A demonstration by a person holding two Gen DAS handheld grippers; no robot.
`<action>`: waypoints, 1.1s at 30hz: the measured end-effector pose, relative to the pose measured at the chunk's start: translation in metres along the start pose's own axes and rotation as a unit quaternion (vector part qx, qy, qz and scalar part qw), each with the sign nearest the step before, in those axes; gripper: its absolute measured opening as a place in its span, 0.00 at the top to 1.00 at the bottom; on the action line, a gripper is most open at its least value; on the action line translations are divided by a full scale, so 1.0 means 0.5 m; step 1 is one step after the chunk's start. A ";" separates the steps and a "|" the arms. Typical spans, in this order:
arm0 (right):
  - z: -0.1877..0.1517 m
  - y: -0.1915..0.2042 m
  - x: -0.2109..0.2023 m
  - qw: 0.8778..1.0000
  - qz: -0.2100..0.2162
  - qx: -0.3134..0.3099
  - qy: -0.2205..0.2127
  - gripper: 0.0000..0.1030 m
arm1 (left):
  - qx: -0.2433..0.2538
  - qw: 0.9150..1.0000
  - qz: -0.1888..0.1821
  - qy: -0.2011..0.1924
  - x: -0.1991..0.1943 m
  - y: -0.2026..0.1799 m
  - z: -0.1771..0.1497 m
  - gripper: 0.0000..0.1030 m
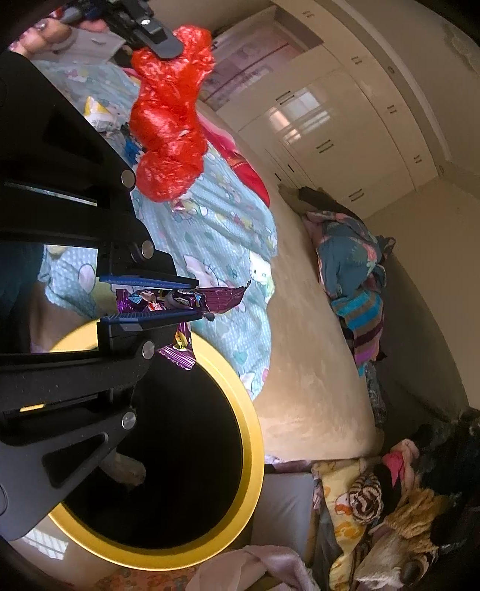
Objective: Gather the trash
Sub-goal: 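Carry the red bag with the left gripper and purple wrapper with the right over the bin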
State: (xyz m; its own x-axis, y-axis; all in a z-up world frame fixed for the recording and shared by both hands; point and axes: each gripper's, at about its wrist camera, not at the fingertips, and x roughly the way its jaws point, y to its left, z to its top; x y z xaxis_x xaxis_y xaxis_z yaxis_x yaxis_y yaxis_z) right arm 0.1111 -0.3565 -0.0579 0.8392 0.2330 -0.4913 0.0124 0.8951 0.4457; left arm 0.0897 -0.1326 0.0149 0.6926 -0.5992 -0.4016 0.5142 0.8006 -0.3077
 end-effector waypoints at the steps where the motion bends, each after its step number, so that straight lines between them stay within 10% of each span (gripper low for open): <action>1: 0.001 -0.006 -0.001 1.000 -0.003 0.002 -0.002 0.93 | 0.001 1.000 -0.003 0.002 0.005 -0.004 -0.001 0.98; 33: 0.005 -0.199 -0.017 0.993 -0.082 0.086 -0.016 0.93 | 0.055 0.990 -0.080 0.099 0.193 -0.138 -0.078 0.98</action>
State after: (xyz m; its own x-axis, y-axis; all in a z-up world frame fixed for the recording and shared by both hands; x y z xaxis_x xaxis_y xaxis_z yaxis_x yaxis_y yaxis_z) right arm 0.1042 -0.4483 -0.0963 0.8346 0.0749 -0.5458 0.2405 0.8418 0.4833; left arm 0.1014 -0.2461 -0.0361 0.4909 -0.6985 -0.5207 0.6682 0.6854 -0.2894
